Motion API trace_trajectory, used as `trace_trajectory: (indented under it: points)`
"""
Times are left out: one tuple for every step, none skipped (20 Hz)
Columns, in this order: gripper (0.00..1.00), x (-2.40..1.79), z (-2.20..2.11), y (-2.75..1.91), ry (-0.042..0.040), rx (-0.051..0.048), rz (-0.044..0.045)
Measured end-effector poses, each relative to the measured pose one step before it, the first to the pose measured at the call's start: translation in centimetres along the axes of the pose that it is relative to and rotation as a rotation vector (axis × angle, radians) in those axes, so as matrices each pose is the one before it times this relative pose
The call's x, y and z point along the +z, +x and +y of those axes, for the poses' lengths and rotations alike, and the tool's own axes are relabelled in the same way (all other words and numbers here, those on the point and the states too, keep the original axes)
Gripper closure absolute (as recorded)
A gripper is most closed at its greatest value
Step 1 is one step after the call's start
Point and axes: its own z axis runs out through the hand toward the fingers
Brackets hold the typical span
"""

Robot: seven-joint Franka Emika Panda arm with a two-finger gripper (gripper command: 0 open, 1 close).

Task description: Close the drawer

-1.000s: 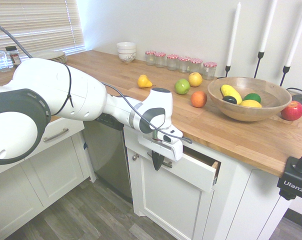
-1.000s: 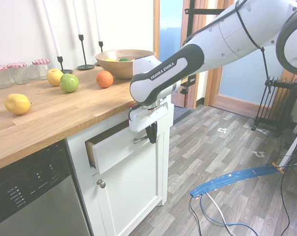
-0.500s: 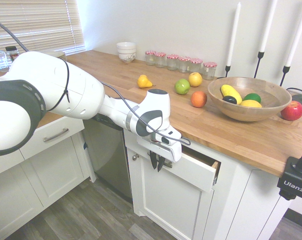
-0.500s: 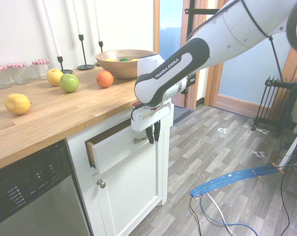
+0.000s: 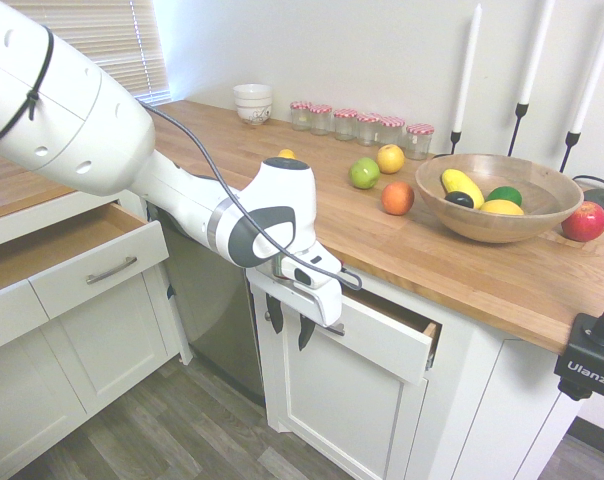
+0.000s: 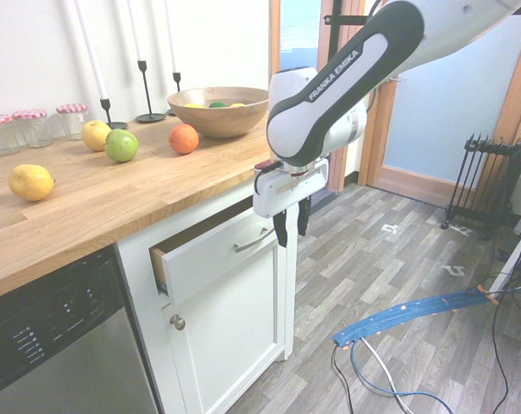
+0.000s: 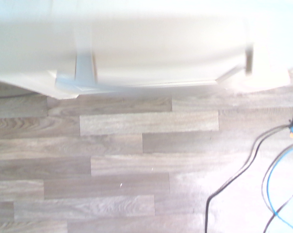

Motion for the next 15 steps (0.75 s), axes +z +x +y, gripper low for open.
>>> trace_trajectory:
  points:
    - [0.00,-0.225,0.726,-0.682,0.00185,0.00120,-0.00132]
    - [0.00,-0.184,0.695,-0.758,0.00175,0.00010,-0.00164]
    - [0.00,-0.177,0.693,-0.857,0.00232,-0.00107,-0.00122]
    - [0.00,-0.197,0.662,-0.907,0.00227,-0.00245,-0.00096]
    - [0.00,-0.271,0.651,-0.970,0.00282,-0.00312,-0.00025]
    - [0.00,-0.339,0.663,-0.963,0.00183,-0.00333,0.00054]
    - [0.00,-0.339,0.759,-0.969,-0.00133,-0.00298,0.00138]
    - [0.00,-0.307,0.852,-0.958,-0.00055,-0.00049,0.00227]
    - [0.00,-0.254,0.935,-0.918,-0.00012,0.00140,0.00145]
    - [0.00,-0.188,1.020,-0.919,0.00014,0.00117,0.00103]
    - [0.00,-0.117,1.063,-0.971,-0.00057,-0.00092,0.00127]
    - [0.00,-0.066,1.045,-0.983,-0.00120,0.00036,0.00083]
    - [0.00,-0.085,0.882,-0.843,0.00061,0.00051,0.00092]
    - [0.00,-0.124,0.675,-0.667,0.00009,-0.00087,-0.00027]
    - [0.00,-0.206,0.408,-0.427,0.00159,-0.00068,-0.00106]
